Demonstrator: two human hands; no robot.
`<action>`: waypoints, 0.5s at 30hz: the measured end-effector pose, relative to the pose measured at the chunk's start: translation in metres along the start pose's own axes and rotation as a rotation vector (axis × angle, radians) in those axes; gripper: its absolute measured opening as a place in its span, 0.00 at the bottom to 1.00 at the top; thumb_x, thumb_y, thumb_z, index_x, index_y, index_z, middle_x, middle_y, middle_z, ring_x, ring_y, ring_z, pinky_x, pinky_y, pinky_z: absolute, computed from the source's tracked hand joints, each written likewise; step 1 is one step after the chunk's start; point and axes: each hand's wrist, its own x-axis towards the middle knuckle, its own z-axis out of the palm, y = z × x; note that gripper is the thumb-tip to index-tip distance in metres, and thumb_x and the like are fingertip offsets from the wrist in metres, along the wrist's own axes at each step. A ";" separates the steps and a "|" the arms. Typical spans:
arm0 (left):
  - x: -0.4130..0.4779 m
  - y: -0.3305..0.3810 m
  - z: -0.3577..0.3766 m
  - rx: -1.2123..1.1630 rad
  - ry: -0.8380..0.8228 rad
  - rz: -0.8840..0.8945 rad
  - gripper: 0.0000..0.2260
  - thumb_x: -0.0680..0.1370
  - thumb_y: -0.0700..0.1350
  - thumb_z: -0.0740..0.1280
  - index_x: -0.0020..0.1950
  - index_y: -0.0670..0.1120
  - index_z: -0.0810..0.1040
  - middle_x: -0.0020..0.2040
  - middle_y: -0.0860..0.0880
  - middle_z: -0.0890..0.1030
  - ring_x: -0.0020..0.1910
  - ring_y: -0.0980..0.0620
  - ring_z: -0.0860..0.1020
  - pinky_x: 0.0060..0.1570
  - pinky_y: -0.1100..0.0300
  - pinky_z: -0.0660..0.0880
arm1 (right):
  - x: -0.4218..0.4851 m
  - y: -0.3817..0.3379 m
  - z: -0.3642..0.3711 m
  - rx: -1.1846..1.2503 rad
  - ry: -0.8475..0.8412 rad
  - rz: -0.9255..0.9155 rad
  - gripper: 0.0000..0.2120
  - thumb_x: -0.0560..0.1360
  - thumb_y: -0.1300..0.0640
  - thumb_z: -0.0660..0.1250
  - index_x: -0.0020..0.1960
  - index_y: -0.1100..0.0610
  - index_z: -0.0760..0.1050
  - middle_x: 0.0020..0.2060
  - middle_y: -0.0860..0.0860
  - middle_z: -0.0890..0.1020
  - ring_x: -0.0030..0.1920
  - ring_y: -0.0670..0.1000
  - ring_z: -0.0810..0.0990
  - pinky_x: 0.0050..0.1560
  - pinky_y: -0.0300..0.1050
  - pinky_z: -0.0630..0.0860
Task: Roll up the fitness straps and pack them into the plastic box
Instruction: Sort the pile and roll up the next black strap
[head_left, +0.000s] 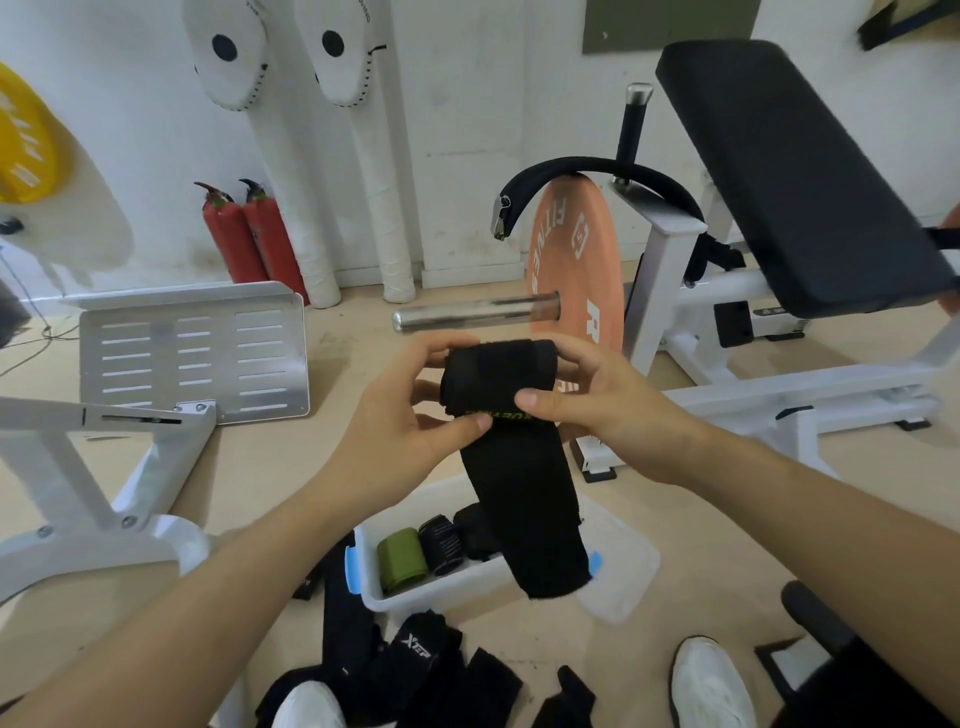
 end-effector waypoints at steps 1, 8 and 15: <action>0.000 0.001 0.000 -0.028 -0.012 -0.031 0.26 0.74 0.39 0.77 0.67 0.58 0.73 0.59 0.59 0.79 0.57 0.51 0.81 0.48 0.54 0.83 | 0.000 0.000 0.000 -0.016 0.011 -0.029 0.20 0.77 0.62 0.71 0.67 0.51 0.76 0.60 0.55 0.81 0.57 0.53 0.84 0.52 0.56 0.84; -0.005 0.015 0.006 -0.288 -0.064 -0.069 0.18 0.78 0.45 0.72 0.66 0.58 0.77 0.60 0.54 0.80 0.58 0.45 0.83 0.51 0.44 0.84 | -0.001 0.004 0.000 -0.116 0.074 -0.175 0.22 0.75 0.63 0.74 0.67 0.52 0.76 0.61 0.53 0.81 0.58 0.57 0.82 0.59 0.53 0.81; -0.006 0.013 0.004 -0.249 -0.036 -0.019 0.16 0.73 0.43 0.75 0.57 0.57 0.79 0.60 0.52 0.79 0.59 0.49 0.81 0.49 0.53 0.82 | -0.001 -0.004 -0.004 -0.319 -0.040 -0.226 0.28 0.74 0.63 0.75 0.71 0.50 0.73 0.61 0.45 0.80 0.60 0.53 0.81 0.53 0.56 0.82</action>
